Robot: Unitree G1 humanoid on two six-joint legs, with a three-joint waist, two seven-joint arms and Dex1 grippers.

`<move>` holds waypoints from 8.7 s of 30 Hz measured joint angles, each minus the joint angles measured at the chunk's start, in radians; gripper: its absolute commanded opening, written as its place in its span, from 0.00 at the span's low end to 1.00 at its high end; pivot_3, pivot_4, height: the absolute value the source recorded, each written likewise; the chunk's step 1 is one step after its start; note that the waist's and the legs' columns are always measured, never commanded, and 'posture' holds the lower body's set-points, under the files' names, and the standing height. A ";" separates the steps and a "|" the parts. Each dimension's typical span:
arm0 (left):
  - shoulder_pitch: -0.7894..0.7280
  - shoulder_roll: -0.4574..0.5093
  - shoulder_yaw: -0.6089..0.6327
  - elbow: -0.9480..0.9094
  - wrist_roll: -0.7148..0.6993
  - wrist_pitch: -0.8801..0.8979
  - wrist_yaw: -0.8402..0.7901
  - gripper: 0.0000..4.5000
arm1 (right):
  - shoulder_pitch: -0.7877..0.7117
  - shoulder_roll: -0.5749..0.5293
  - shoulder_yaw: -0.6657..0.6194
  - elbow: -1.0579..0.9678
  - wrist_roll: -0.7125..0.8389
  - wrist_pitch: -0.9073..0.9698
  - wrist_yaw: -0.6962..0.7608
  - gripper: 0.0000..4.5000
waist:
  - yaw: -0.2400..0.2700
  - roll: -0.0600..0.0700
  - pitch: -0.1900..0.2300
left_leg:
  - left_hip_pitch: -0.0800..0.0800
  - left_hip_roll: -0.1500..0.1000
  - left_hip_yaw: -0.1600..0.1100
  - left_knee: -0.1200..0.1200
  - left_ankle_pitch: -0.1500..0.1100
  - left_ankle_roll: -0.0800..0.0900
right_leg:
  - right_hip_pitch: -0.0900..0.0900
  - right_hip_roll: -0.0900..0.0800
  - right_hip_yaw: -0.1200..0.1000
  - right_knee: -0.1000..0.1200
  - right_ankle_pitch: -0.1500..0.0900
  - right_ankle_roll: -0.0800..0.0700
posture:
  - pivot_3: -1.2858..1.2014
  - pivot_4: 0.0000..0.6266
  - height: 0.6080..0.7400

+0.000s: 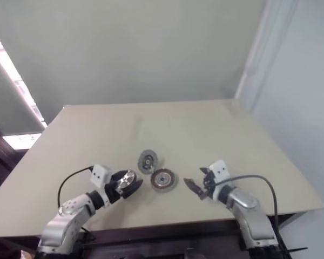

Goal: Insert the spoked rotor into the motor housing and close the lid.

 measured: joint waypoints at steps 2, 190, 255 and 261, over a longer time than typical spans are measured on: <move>-0.008 0.000 0.000 0.004 0.000 0.001 -0.003 1.00 | 0.001 0.000 0.000 -0.001 0.000 0.000 -0.001 1.00 | -0.001 0.000 0.000 | 0.000 0.000 0.000 0.000 0.000 0.000 | 0.000 0.000 0.000 0.000 0.000 0.000 | 0.52 0.00 1.00; -0.048 0.070 -0.075 0.083 -0.028 -0.022 -0.114 1.00 | -0.276 0.314 0.277 0.329 -0.248 0.081 -0.240 0.16 | -0.005 0.001 0.000 | 0.000 0.000 -0.001 -0.001 0.000 0.000 | -0.001 0.000 0.000 0.000 0.000 0.000 | 0.52 0.00 1.00; -0.051 0.067 -0.077 0.083 -0.020 -0.021 -0.115 1.00 | -0.278 0.330 0.258 0.342 -0.249 0.083 -0.251 0.16 | -0.005 0.001 0.000 | -0.001 0.000 -0.001 -0.001 0.000 0.000 | -0.001 0.000 0.000 0.000 0.000 0.000 | 0.52 0.00 1.00; -0.051 0.067 -0.077 0.083 -0.018 -0.021 -0.115 1.00 | -0.283 0.330 0.260 0.342 -0.250 0.098 -0.247 0.45 | -0.005 0.001 0.000 | 0.000 0.000 -0.001 -0.001 0.000 0.000 | -0.001 0.000 0.000 0.000 0.000 0.000 | 0.52 0.00 1.00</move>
